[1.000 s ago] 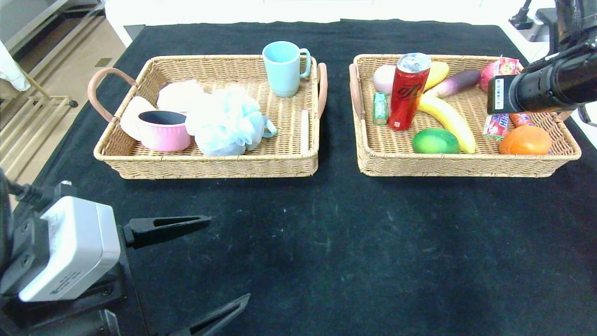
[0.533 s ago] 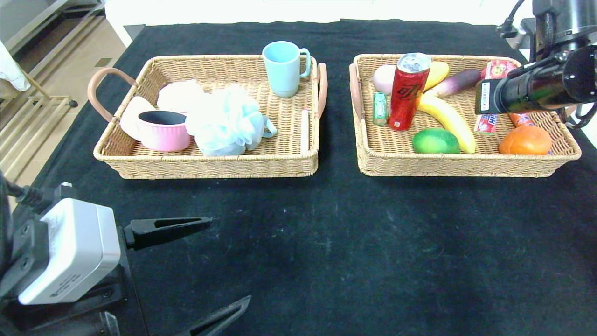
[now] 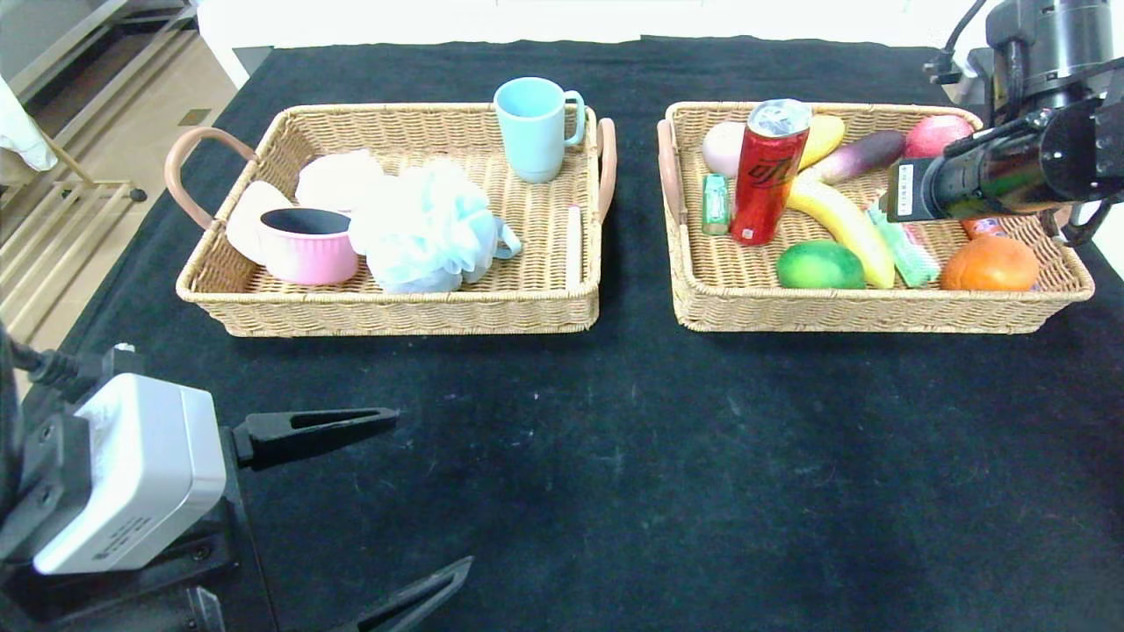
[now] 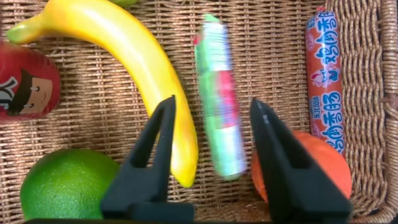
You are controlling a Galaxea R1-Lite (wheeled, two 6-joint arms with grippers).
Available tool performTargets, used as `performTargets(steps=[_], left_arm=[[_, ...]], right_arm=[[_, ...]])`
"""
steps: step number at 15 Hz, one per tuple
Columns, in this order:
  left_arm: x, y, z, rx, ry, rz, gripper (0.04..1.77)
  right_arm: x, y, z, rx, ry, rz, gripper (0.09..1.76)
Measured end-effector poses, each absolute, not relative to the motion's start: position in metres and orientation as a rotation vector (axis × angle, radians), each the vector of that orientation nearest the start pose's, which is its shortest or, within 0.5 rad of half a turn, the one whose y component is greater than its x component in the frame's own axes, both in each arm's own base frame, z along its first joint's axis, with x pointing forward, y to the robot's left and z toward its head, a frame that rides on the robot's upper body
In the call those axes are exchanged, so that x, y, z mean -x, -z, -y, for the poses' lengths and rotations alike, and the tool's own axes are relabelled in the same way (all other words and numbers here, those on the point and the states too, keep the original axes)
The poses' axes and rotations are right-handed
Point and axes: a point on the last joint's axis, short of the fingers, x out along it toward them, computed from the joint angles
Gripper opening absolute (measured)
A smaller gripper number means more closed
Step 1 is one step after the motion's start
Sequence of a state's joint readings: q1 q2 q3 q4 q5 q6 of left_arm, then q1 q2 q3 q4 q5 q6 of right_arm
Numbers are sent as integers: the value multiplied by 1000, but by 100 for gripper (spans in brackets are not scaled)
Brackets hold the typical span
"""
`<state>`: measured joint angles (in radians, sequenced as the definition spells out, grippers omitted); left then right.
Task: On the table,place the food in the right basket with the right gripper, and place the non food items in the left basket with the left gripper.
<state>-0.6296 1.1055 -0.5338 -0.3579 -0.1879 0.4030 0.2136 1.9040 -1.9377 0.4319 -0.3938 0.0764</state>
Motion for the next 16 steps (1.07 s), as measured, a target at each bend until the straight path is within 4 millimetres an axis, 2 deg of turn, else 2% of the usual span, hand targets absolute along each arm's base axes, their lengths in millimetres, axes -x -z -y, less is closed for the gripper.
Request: performTargets(steps=[4,7,9,12,16], left_arm=[[-121,-215,94,-429,852,-48,172],[-121,-215,94,-428,852,-48,172],[-120,-216,94,-424,847,-39,172],[-119,-222,92,-414,816,1,172],[-118,-228,80,-404,612,20,172]], right_arm=[[-355,-327,-68,43,192,-373,125],[-346,-330,-68,43,186,-375,140],[-333,-334,-67,43,181,-374,146],[-301,-333,-63,55,166,-401,154],[-232,-326,-58,78,119,-428,161]])
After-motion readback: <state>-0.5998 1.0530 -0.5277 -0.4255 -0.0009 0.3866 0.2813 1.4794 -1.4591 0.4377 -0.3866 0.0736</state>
